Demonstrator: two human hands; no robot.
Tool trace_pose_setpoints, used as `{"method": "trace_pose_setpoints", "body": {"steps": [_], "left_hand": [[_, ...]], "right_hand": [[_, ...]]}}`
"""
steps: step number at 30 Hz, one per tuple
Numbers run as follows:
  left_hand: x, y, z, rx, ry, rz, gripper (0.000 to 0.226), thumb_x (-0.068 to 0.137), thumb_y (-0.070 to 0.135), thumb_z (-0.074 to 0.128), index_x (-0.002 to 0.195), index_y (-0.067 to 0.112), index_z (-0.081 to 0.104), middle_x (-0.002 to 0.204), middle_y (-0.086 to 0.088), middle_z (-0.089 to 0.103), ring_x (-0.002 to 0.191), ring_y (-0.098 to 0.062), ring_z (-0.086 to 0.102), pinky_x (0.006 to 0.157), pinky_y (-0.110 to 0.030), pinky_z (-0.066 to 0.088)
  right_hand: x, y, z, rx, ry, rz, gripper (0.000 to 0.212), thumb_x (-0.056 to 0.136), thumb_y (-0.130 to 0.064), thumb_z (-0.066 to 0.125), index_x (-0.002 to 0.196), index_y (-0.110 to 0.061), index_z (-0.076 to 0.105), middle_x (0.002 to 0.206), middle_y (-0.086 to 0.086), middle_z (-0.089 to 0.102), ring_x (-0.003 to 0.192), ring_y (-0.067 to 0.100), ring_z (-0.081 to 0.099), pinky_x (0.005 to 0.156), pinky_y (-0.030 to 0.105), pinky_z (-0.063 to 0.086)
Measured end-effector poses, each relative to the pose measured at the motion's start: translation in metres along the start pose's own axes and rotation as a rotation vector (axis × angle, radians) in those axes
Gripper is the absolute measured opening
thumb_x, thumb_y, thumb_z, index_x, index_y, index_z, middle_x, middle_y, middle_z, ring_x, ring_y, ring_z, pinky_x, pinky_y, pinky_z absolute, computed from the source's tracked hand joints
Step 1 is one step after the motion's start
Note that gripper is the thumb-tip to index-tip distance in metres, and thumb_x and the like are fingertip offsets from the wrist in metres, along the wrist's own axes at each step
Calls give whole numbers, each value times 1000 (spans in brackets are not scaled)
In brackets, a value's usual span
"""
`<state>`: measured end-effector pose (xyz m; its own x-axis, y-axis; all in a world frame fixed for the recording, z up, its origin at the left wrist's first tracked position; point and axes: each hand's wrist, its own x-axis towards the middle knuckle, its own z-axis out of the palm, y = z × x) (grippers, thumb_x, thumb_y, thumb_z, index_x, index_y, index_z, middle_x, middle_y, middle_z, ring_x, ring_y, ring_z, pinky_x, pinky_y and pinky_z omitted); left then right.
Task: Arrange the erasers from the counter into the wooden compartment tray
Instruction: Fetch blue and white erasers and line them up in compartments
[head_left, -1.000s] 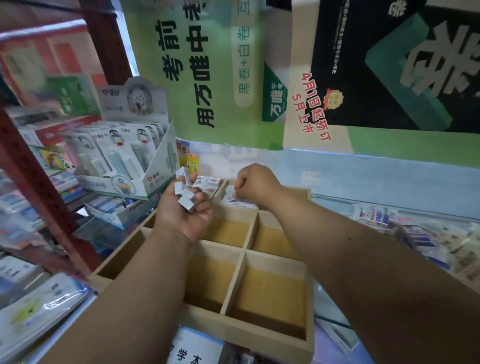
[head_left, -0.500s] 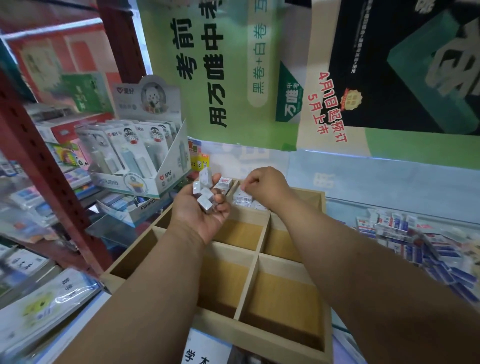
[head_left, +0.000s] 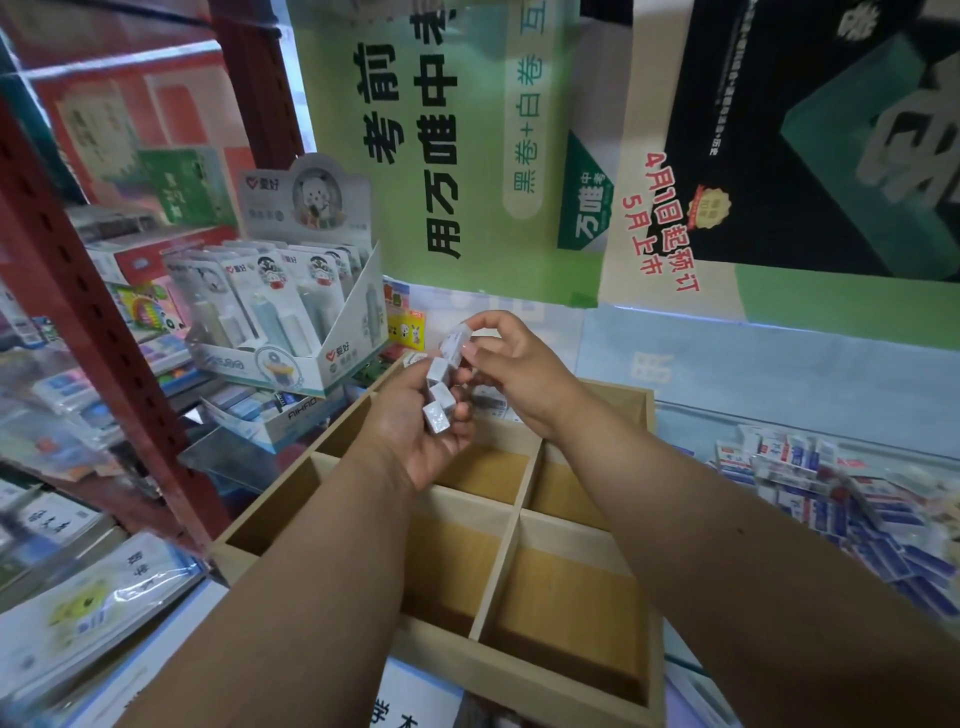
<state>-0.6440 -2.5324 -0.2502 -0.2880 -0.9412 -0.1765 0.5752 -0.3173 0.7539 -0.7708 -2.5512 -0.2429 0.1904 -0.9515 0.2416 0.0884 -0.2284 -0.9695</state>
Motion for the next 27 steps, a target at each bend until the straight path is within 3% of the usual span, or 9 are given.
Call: {"method": "trace_pose_setpoints", "body": {"steps": [5, 8, 9, 12, 16, 21, 24, 27], "left_hand": [[0, 0, 2, -57, 19, -9, 36, 99, 36, 41, 85, 10, 62, 58, 1, 53, 41, -8, 44, 38, -13, 33], [0, 2, -4, -214, 66, -23, 38, 97, 26, 32, 91, 4, 63, 59, -3, 52, 43, -9, 46, 39, -13, 32], [-1, 3, -5, -265, 69, -15, 35, 92, 21, 32, 89, 4, 63, 60, -4, 51, 43, -10, 46, 39, -13, 32], [-3, 4, -5, -340, 58, 9, 26, 77, 14, 36, 84, 7, 59, 57, -5, 49, 41, -10, 45, 38, -12, 28], [-1, 4, -8, -380, 83, 2, 27, 89, 17, 31, 85, 9, 56, 58, -2, 45, 41, -8, 43, 36, -13, 24], [-1, 5, -6, -369, 77, 6, 18, 81, 13, 36, 84, 11, 54, 64, -2, 45, 41, -8, 44, 35, -13, 23], [0, 5, -8, -346, 75, 6, 20, 94, 15, 32, 83, 14, 49, 64, -1, 43, 40, -7, 44, 35, -13, 21], [2, 5, -9, -303, 82, -7, 20, 99, 19, 34, 86, 15, 48, 66, -2, 46, 39, -5, 43, 35, -13, 21]], "right_hand": [[0, -4, -7, 151, 102, -57, 20, 91, -1, 56, 97, -21, 59, 84, 11, 63, 78, 25, 58, 83, 38, 47], [-3, -5, -22, -147, 276, -66, 20, 90, -7, 60, 104, -21, 59, 78, -3, 63, 70, 6, 59, 72, 21, 46], [-4, -2, -27, -277, 303, -52, 20, 88, -9, 62, 105, -20, 58, 79, -4, 63, 70, 4, 59, 70, 21, 46], [-7, 6, -37, -603, 285, 8, 19, 83, -14, 70, 101, -14, 66, 84, -1, 63, 78, 12, 59, 75, 27, 51], [-8, 6, -42, -950, 206, 38, 20, 80, -17, 74, 98, -11, 73, 98, 3, 70, 87, 13, 60, 75, 21, 44], [-7, 5, -42, -1105, 185, 125, 12, 80, -14, 73, 92, -12, 75, 102, 2, 69, 98, 19, 61, 78, 21, 43], [-5, 4, -39, -1173, 159, 143, 15, 81, -14, 72, 95, -11, 74, 105, 4, 67, 102, 22, 60, 87, 27, 47], [0, 11, -40, -1244, 175, 173, 14, 82, -9, 66, 93, -5, 73, 100, 8, 68, 97, 25, 62, 85, 32, 51]]}}
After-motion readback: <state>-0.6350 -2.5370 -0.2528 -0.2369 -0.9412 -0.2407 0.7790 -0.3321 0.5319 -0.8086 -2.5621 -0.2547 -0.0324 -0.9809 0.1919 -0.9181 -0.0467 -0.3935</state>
